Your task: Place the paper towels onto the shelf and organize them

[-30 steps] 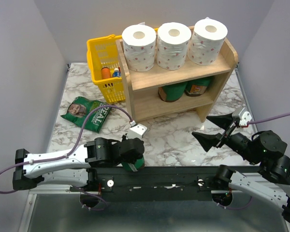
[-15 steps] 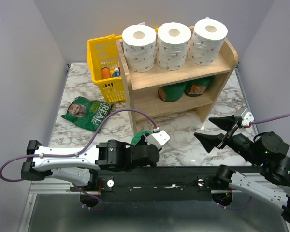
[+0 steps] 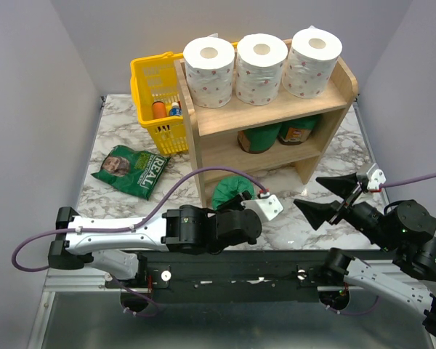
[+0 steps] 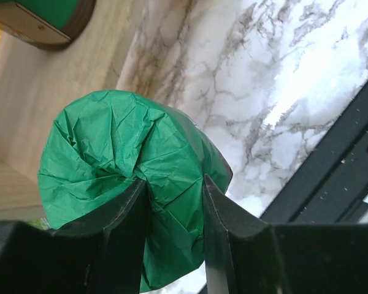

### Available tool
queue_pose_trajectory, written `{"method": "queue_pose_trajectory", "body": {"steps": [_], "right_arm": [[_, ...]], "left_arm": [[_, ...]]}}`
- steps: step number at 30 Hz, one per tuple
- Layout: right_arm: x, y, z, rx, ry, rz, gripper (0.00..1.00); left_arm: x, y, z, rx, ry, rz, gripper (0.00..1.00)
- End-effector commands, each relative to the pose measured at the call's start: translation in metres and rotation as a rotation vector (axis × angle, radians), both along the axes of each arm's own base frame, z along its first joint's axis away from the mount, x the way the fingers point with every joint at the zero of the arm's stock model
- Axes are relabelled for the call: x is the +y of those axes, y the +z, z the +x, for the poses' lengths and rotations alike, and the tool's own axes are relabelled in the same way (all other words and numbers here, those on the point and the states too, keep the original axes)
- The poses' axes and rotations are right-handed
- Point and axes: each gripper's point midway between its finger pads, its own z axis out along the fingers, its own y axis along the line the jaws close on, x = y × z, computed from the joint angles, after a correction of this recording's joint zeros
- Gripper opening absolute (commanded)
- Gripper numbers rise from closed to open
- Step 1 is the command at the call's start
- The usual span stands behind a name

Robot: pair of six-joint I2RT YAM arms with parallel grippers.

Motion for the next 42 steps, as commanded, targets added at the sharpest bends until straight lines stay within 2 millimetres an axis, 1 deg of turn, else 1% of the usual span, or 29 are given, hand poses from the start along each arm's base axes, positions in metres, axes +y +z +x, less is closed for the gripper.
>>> {"method": "queue_pose_trajectory", "body": {"steps": [1,2,3,8,15,19,21,24,30,32,35,42], "right_arm": [[-0.007,0.004,-0.004,0.012,-0.013,0.021,1.0],[-0.006,0.004,-0.004,0.016,-0.009,0.02,1.0],[-0.005,0.004,-0.004,0.019,-0.008,0.021,1.0],[-0.004,0.001,-0.004,0.028,-0.005,0.016,1.0],[-0.002,-0.002,-0.003,0.043,-0.005,0.018,1.0],[-0.002,-0.002,-0.004,0.046,-0.001,0.019,1.0],[-0.003,-0.002,-0.004,0.046,-0.004,0.017,1.0],[-0.004,-0.005,-0.003,0.048,-0.01,0.008,1.0],[-0.004,-0.007,-0.002,0.049,-0.015,0.005,1.0],[-0.003,-0.008,-0.002,0.049,-0.013,0.003,1.0],[-0.003,-0.009,-0.002,0.051,-0.013,-0.001,1.0],[-0.005,-0.006,-0.003,0.047,-0.014,0.01,1.0]], "left_arm": [[-0.004,0.032,0.023,-0.15,0.036,-0.007,0.3],[-0.004,0.035,0.025,-0.149,0.035,-0.019,0.3],[-0.003,0.038,0.03,-0.154,0.039,-0.021,0.3],[-0.006,0.055,0.04,-0.161,0.031,-0.072,0.3],[-0.007,0.062,0.056,-0.192,0.045,-0.043,0.3],[-0.006,0.068,0.062,-0.214,0.064,-0.036,0.3],[-0.007,0.073,0.062,-0.215,0.061,-0.05,0.3],[-0.009,0.075,0.06,-0.204,0.047,-0.059,0.3],[-0.016,0.069,0.052,-0.146,0.018,-0.075,0.3],[-0.017,0.068,0.053,-0.147,0.019,-0.074,0.29],[-0.017,0.071,0.054,-0.156,0.019,-0.073,0.3],[-0.018,0.085,0.056,-0.181,0.017,-0.087,0.29]]}}
